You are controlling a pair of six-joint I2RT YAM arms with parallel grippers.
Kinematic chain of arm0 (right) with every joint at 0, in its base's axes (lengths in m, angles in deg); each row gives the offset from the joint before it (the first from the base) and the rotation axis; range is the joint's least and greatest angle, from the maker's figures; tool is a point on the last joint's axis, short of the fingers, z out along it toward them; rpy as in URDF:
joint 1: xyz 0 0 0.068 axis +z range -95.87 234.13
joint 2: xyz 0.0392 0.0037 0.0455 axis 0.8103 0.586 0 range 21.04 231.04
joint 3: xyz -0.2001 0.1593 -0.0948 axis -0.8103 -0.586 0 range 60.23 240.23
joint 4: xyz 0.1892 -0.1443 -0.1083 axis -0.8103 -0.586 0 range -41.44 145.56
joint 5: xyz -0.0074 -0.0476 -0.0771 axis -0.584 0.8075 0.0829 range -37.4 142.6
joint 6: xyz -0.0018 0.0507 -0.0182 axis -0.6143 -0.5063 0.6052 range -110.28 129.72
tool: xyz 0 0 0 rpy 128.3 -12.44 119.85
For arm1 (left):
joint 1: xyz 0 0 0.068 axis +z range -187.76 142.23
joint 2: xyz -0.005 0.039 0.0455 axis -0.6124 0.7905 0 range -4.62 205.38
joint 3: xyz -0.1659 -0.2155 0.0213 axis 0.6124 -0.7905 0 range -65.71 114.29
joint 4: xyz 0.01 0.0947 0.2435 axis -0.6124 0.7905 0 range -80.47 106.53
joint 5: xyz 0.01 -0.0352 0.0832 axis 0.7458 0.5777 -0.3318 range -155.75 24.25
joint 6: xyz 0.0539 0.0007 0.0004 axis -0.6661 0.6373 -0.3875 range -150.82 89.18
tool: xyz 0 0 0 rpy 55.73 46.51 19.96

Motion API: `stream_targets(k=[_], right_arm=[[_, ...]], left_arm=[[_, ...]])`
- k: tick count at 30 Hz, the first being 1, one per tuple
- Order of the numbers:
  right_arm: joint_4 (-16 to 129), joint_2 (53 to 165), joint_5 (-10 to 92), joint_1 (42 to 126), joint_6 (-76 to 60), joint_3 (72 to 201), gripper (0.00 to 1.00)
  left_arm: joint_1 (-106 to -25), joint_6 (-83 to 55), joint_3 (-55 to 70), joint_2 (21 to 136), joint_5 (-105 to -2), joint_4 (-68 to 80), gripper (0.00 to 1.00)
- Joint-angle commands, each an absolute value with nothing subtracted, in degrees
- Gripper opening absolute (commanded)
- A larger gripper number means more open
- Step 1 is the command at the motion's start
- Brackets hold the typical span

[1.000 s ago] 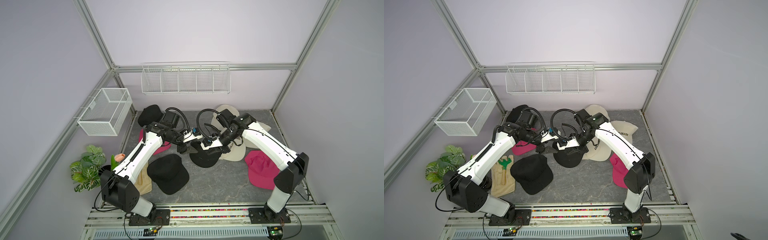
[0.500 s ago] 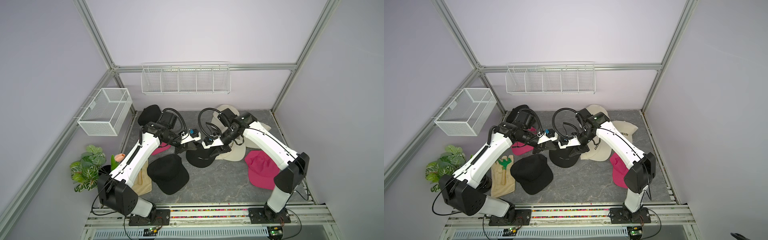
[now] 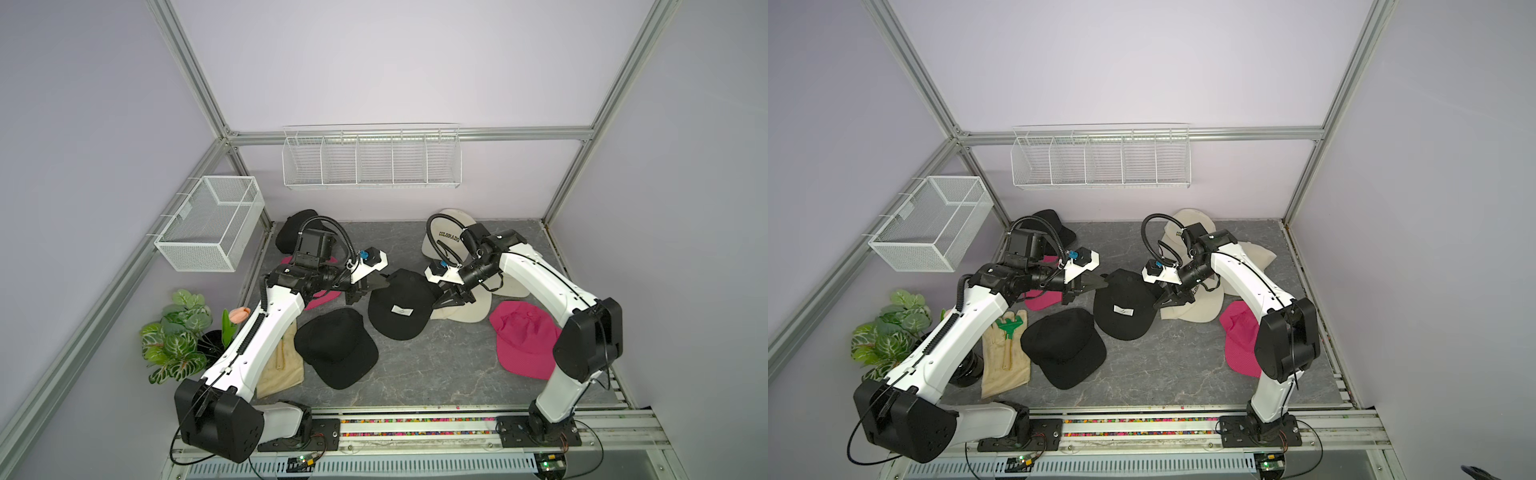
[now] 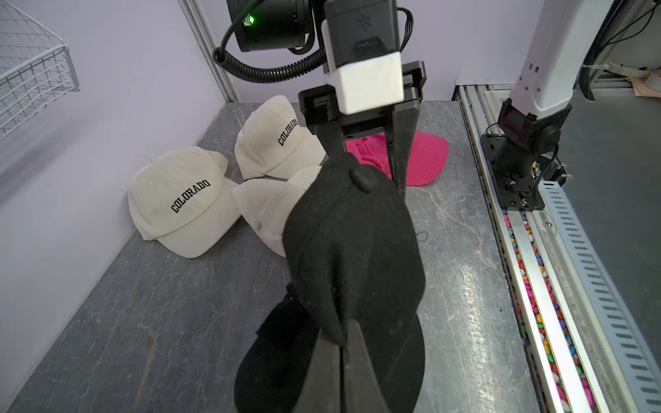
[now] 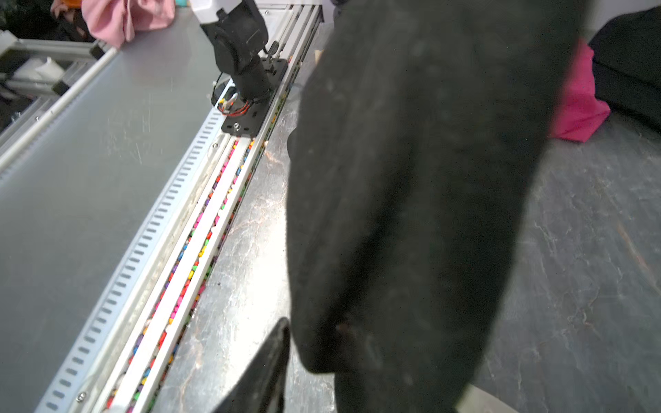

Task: Stack the baseball caps by color
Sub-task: Place the baseball cap on the baseball cap.

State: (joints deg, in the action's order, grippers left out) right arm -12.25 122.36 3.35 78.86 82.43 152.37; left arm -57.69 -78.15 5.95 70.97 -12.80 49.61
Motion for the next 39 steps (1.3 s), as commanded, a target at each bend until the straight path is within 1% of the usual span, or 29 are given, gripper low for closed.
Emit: stream_targets(k=[1,3,4,5,8,12,17,22,26,30,32,35,36,37,38,39], right_arm=[[-11.46,121.87,0.99,78.08,80.79,152.37,0.29],[-10.44,122.27,1.55,77.7,79.2,152.73,0.19],[-10.06,122.61,1.76,77.69,78.75,153.02,0.15],[-9.44,122.95,1.89,77.75,78.0,153.32,0.13],[-6.32,125.32,2.32,77.78,74.37,155.43,0.09],[-5.78,131.17,3.82,77.92,70.67,161.81,0.07],[-9.29,140.21,6.34,78.28,67.25,172.17,0.07],[-17.9,149.68,10.96,77.67,65.66,183.79,0.14],[-20.05,156.71,16.5,77.55,59.41,192.94,0.15],[-23.85,165.0,18.76,77.5,52.67,206.0,0.16],[-23.4,168.32,20.05,77.44,48.75,211.15,0.16],[-18.86,170.73,24.32,77.38,41.68,214.31,0.17],[-16.94,170.97,25.97,77.35,39.61,214.54,0.19],[-14.7,171.15,27.98,77.41,36.92,214.57,0.24],[-12.9,171.16,29.35,77.37,34.82,214.72,0.31],[-11.9,171.16,29.99,77.35,33.18,215.02,0.39]], left_arm=[[-57.62,-75.62,6.19,72.15,-13.38,46.82,0.0],[-57.54,-74.42,6.26,72.7,-14.7,46.02,0.0],[-57.54,-73.69,6.12,73.1,-15.34,45.41,0.0],[-57.58,-72.87,5.94,73.51,-16.03,44.66,0.0],[-57.46,-68.29,5.64,75.47,-19.73,41.91,0.0],[-57.2,-63.24,6.98,78.99,-25.92,42.3,0.0],[-57.1,-56.59,8.97,83.49,-29.07,40.92,0.0],[-56.98,-52.63,12.23,91.0,-29.3,40.3,0.0],[-56.66,-51.27,19.31,98.61,-31.12,45.33,0.0],[-55.73,-48.26,25.57,104.75,-33.98,46.3,0.0],[-55.27,-47.14,29.24,107.83,-34.02,47.3,0.0],[-55.07,-45.75,34.1,111.73,-34.7,49.38,0.0],[-54.95,-45.14,35.1,112.66,-35.19,49.6,0.0],[-54.93,-44.35,36.18,113.45,-36.43,49.49,0.0],[-54.97,-42.66,37.01,114.08,-38.58,48.99,0.0],[-54.92,-40.74,37.68,114.38,-40.67,48.65,0.05]])
